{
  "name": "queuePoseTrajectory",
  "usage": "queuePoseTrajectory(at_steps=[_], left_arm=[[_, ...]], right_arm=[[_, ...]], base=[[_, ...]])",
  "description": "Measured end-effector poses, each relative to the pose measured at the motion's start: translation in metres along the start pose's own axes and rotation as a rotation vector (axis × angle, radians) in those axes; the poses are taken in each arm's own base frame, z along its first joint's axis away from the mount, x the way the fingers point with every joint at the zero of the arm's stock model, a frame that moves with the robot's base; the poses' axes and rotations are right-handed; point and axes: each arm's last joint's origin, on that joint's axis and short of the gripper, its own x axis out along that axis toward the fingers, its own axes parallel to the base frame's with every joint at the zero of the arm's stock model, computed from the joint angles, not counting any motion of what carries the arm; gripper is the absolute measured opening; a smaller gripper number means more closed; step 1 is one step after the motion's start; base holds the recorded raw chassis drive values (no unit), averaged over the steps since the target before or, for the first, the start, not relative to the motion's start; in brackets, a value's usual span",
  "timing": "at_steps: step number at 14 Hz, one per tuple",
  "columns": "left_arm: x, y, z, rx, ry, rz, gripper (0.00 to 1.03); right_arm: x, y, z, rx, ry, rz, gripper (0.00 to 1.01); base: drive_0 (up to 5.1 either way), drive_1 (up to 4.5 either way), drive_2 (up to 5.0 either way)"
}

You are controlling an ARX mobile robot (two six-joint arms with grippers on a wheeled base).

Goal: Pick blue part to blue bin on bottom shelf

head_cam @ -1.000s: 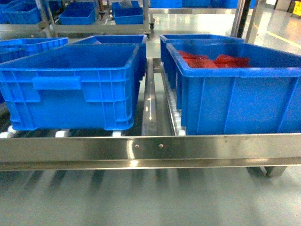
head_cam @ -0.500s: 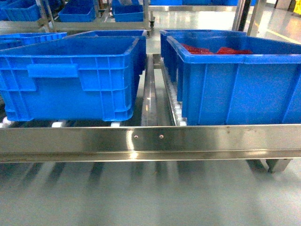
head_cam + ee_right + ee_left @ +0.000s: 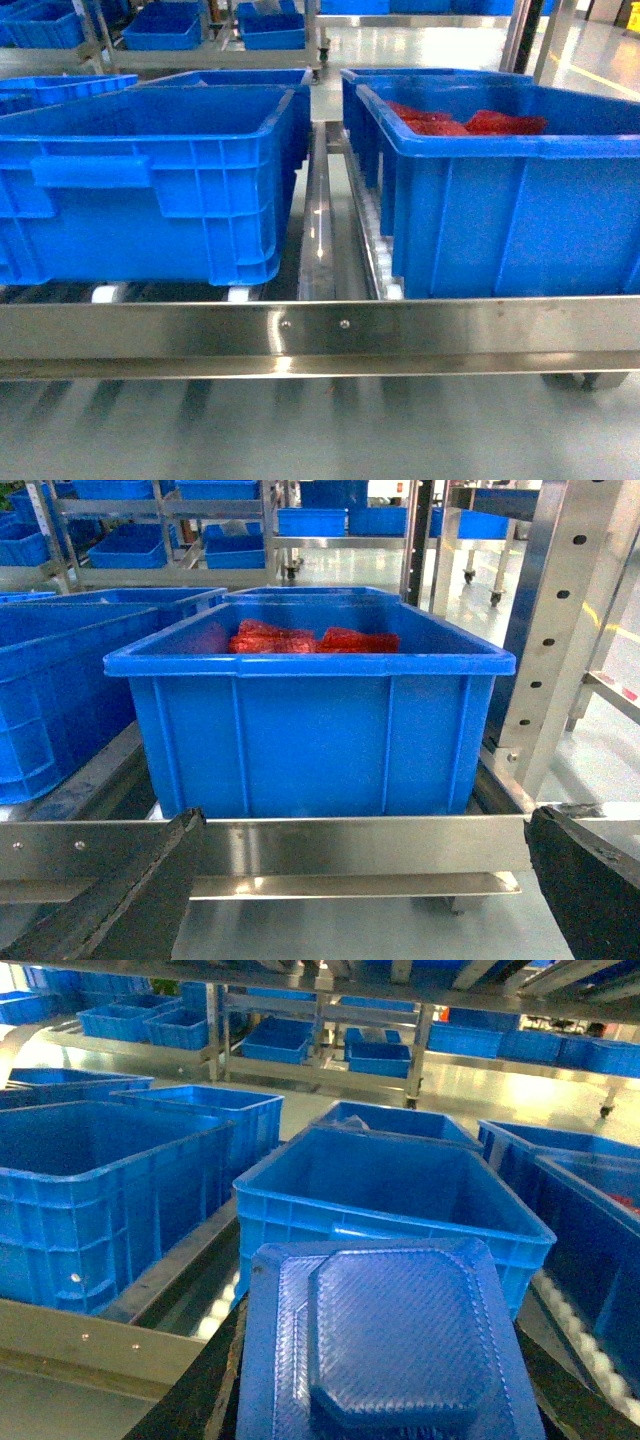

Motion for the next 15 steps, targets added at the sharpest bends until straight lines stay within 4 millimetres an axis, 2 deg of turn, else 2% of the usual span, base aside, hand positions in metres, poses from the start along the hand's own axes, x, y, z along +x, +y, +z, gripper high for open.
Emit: queuePoseTrajectory(at_steps=[15], left_arm=[[0.0001, -0.0001, 0.0, -0.001, -0.001, 0.0, 0.43]], right_arm=[[0.0, 0.0, 0.0003, 0.0, -0.003, 0.0, 0.98]], base=[[0.0, 4.19, -4.2]])
